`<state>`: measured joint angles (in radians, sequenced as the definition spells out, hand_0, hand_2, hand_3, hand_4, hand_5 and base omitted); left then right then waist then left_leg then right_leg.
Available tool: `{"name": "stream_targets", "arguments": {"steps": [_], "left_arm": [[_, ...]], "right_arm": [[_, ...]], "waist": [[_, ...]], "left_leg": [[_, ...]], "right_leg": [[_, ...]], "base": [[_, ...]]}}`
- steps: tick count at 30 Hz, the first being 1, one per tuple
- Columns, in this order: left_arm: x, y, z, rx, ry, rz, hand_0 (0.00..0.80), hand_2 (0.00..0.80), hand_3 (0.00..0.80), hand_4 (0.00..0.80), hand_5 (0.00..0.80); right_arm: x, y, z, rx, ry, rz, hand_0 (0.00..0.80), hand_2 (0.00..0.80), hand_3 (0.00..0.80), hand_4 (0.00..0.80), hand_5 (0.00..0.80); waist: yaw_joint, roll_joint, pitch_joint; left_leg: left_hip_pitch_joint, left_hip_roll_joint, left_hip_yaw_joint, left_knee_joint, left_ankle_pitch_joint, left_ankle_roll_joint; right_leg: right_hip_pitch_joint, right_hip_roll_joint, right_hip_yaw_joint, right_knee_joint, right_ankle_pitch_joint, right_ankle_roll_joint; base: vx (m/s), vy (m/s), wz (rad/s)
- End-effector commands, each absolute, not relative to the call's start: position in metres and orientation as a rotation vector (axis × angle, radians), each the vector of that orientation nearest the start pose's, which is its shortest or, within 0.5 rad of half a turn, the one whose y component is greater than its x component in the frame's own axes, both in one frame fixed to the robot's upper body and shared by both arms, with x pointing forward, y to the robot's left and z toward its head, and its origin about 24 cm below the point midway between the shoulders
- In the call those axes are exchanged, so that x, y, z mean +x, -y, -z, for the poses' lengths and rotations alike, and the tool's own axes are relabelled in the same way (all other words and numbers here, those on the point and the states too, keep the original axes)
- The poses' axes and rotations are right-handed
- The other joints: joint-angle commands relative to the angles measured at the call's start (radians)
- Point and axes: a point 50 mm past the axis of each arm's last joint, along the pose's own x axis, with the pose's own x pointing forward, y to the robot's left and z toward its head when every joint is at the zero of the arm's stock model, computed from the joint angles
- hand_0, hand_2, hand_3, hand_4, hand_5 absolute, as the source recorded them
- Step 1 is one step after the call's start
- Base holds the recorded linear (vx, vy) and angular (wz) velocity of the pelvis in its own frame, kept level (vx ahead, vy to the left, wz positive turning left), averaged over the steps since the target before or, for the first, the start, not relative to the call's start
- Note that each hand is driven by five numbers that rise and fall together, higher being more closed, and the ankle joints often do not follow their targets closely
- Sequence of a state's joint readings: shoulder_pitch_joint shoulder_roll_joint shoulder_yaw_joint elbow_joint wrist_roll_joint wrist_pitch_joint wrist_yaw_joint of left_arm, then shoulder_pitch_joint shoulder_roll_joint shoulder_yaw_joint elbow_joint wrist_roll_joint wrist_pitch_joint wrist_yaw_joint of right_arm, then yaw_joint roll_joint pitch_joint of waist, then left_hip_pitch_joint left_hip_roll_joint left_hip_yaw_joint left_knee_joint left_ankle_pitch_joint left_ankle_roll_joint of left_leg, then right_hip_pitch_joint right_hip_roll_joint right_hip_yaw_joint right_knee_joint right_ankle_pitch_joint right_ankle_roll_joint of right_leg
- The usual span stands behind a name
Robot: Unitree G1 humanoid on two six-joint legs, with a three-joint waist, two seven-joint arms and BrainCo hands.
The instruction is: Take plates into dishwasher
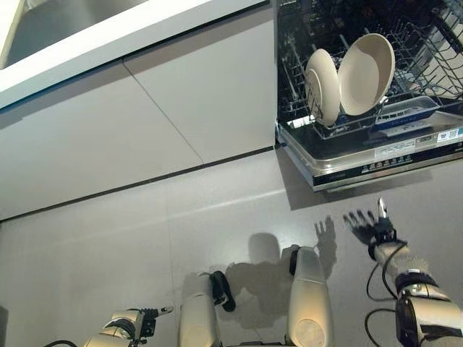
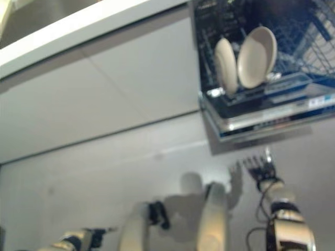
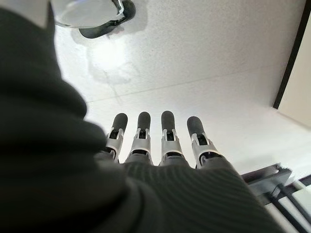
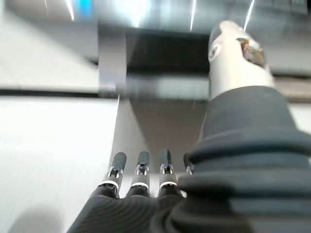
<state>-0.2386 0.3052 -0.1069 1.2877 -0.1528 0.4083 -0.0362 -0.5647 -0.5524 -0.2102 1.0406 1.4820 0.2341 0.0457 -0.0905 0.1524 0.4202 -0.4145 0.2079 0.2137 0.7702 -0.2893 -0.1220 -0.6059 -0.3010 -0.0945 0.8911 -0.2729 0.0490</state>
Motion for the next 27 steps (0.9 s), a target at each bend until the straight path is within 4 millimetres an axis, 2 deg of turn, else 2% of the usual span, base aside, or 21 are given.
{"name": "stream_targets", "arguments": {"steps": [1,3,7,8,11,14,19,27], "left_arm": [[0.109,-0.267,0.146,0.246,-1.56,-0.218,0.0,0.0,0.0,0.0,0.0],[0.111,-0.269,0.144,0.263,-1.56,-0.218,0.0,0.0,0.0,0.0,0.0],[0.118,-0.274,0.14,0.295,-1.552,-0.228,0.0,0.0,0.0,0.0,0.0],[0.118,-0.275,0.139,0.296,-1.551,-0.23,0.0,0.0,0.0,0.0,0.0],[0.123,-0.287,0.133,0.344,-1.547,-0.233,0.0,0.0,0.0,0.0,0.0],[0.122,-0.294,0.131,0.373,-1.542,-0.229,0.0,0.0,0.0,0.0,0.0],[0.114,-0.297,0.132,0.391,-1.548,-0.221,0.0,0.0,0.0,0.0,0.0],[0.103,-0.311,0.13,0.448,-1.544,-0.226,0.0,0.0,0.0,0.0,0.0]], "right_arm": [[0.353,0.304,-0.095,1.172,-0.008,0.245,0.0,0.0,0.0,0.0,0.0],[0.366,0.296,-0.121,1.137,0.043,0.186,0.0,0.0,0.0,0.0,0.0],[0.388,0.282,-0.184,1.022,0.13,0.087,0.0,0.0,0.0,0.0,0.0],[0.389,0.28,-0.191,1.009,0.145,0.068,0.0,0.0,0.0,0.0,0.0],[0.395,0.274,-0.243,0.96,0.278,-0.036,0.0,0.0,0.0,0.0,0.0],[0.396,0.263,-0.271,0.92,0.341,-0.108,0.0,0.0,0.0,0.0,0.0],[0.39,0.264,-0.295,0.857,0.42,-0.176,0.0,0.0,0.0,0.0,0.0],[0.386,0.28,-0.291,0.834,0.408,-0.134,0.0,0.0,0.0,0.0,0.0]], "waist": [[0.041,-0.019,-0.032],[0.057,-0.023,-0.035],[0.099,-0.039,-0.039],[0.104,-0.041,-0.039],[0.142,-0.068,-0.043],[0.167,-0.089,-0.047],[0.199,-0.117,-0.064],[0.234,-0.143,-0.095]], "left_leg": [[-0.049,-0.092,0.02,0.078,-0.053,0.15],[-0.053,-0.094,0.009,0.086,-0.053,0.151],[-0.063,-0.093,-0.015,0.104,-0.054,0.152],[-0.063,-0.093,-0.017,0.105,-0.054,0.153],[-0.07,-0.091,-0.043,0.113,-0.052,0.149],[-0.059,-0.089,-0.059,0.097,-0.042,0.144],[-0.012,-0.092,-0.075,0.066,-0.036,0.143],[0.056,-0.095,-0.089,0.038,-0.046,0.143]], "right_leg": [[0.061,0.018,-0.014,-0.01,-0.025,-0.055],[0.063,0.015,-0.019,0.0,-0.028,-0.056],[0.072,0.007,-0.036,0.021,-0.035,-0.06],[0.074,0.007,-0.039,0.022,-0.035,-0.061],[0.092,0.008,-0.062,0.03,-0.038,-0.061],[0.121,0.011,-0.08,0.018,-0.035,-0.058],[0.195,0.012,-0.111,-0.015,-0.036,-0.056],[0.299,0.003,-0.142,-0.072,-0.027,-0.04]], "base": [[-0.013,-0.05,0.07],[-0.018,-0.047,0.08],[-0.017,-0.069,0.11],[-0.019,-0.093,0.09],[-0.029,-0.137,0.15],[-0.011,-0.097,0.11],[0.06,-0.045,0.12],[0.082,-0.02,0.18]]}}
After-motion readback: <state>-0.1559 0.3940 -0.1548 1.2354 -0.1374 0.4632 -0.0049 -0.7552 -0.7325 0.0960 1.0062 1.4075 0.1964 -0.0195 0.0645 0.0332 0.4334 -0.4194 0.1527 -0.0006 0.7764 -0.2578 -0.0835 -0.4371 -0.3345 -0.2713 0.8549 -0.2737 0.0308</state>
